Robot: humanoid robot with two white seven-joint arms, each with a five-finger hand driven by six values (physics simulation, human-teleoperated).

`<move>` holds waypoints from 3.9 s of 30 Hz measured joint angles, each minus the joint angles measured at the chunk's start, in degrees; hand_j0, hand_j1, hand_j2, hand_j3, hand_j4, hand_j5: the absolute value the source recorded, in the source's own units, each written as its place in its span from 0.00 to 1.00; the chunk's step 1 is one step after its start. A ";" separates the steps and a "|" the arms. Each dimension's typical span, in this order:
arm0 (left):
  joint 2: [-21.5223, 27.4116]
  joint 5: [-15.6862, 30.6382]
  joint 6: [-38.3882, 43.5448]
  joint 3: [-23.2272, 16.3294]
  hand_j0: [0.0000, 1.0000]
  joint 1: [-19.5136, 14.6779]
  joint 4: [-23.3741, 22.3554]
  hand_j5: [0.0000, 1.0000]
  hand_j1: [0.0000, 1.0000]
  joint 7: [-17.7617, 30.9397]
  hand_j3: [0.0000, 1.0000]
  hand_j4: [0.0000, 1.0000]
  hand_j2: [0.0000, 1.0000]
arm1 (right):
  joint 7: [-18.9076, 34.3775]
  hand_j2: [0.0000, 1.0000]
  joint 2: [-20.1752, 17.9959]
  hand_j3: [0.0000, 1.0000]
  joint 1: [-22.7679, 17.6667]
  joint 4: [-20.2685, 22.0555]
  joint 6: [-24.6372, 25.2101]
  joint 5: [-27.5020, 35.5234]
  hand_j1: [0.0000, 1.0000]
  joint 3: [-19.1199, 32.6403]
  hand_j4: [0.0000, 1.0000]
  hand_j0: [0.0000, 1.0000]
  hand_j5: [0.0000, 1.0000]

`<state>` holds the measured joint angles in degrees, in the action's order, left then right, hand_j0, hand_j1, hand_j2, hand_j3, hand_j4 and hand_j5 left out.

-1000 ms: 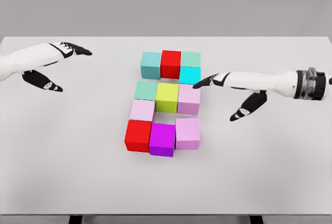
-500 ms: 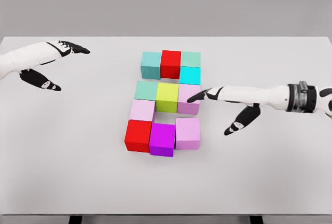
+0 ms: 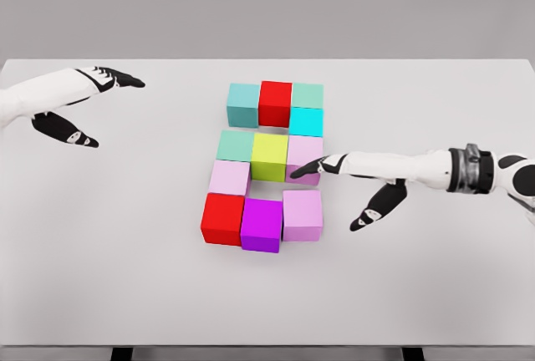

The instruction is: Assemble the squares on the desktop into the number 2

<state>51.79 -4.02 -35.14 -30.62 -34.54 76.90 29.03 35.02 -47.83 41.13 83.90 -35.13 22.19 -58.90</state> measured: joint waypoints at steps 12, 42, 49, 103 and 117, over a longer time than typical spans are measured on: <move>0.00 0.00 0.00 0.00 1.00 0.00 0.07 1.00 1.00 0.00 1.00 1.00 1.00 | 0.00 1.00 1.67 1.00 0.09 -3.08 0.01 0.01 1.00 -1.14 1.00 1.00 1.00; 0.11 0.00 0.00 0.34 1.00 0.00 -0.09 1.00 1.00 0.00 1.00 1.00 1.00 | 0.00 1.00 4.38 1.00 0.09 -8.12 0.02 -0.23 1.00 -3.63 1.00 1.00 1.00; 0.09 0.00 0.00 0.35 1.00 -0.09 -0.10 1.00 1.00 0.00 1.00 1.00 1.00 | 0.00 1.00 4.43 1.00 -0.09 -8.06 0.02 -0.34 1.00 -3.97 1.00 1.00 1.00; 0.07 0.00 0.00 0.81 1.00 -0.09 -0.18 1.00 1.00 0.00 1.00 1.00 1.00 | 0.00 1.00 3.47 1.00 -0.09 -6.26 0.02 -0.41 1.00 -4.43 1.00 1.00 1.00; -0.02 0.00 0.00 0.80 1.00 -0.09 -0.23 1.00 1.00 0.00 1.00 1.00 1.00 | -0.01 1.00 3.35 1.00 -0.79 -5.60 0.02 -0.41 1.00 -4.44 1.00 1.00 1.00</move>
<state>51.77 -4.02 -35.14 -29.82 -34.63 76.67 29.03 35.01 -44.48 40.34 78.30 -35.11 21.77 -63.34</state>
